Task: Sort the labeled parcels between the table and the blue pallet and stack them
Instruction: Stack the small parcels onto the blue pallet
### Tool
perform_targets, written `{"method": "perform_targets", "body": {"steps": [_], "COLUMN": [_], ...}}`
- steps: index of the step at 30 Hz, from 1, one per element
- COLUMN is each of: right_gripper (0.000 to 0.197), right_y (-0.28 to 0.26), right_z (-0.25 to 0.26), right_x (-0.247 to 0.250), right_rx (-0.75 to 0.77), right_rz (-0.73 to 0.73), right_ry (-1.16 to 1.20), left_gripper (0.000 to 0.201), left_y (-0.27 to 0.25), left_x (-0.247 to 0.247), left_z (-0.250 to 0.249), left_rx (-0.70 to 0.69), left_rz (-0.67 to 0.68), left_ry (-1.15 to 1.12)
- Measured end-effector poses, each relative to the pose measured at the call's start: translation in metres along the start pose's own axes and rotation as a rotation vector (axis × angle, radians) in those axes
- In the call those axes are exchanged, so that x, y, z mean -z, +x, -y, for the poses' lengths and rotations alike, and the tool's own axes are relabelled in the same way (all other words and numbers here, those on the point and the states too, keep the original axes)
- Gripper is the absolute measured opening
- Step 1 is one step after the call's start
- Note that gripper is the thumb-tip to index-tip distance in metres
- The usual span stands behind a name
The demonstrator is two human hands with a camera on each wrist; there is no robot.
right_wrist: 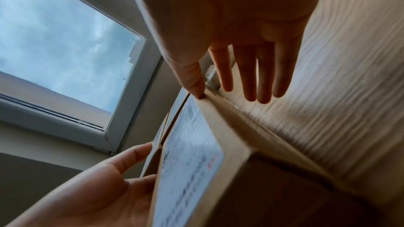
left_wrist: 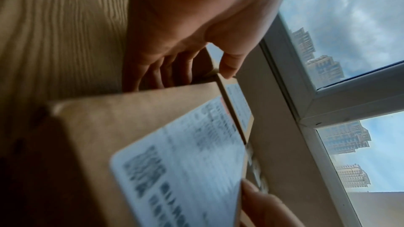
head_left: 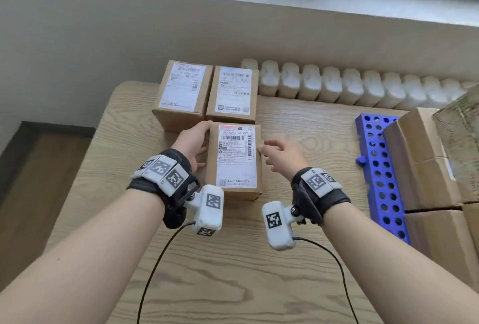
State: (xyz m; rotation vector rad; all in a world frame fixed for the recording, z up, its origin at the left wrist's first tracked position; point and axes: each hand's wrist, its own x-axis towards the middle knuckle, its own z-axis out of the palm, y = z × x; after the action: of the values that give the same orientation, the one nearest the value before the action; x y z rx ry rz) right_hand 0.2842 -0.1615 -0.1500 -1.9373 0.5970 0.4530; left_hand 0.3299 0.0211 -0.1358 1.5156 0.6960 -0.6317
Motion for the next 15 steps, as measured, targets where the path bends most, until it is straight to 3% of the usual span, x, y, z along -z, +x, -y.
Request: {"method": "perform_targets", "body": {"steps": [3,15], "right_gripper": [0.039,0.035], "right_y": [0.001,-0.009], "right_z": [-0.003,-0.016], "right_x": [0.000,-0.002], "right_rx": [-0.047,-0.099], "right_rz": [0.049,0.154], "right_ry": [0.078,0.338], "left_gripper": [0.028,0.030], "left_y": [0.003,-0.005], "left_x": [-0.004,-0.005], "left_z": [0.009,0.020], "left_rx": [0.013,0.005], "left_rz": [0.027,0.055], "left_ry": [-0.009,-0.034]}}
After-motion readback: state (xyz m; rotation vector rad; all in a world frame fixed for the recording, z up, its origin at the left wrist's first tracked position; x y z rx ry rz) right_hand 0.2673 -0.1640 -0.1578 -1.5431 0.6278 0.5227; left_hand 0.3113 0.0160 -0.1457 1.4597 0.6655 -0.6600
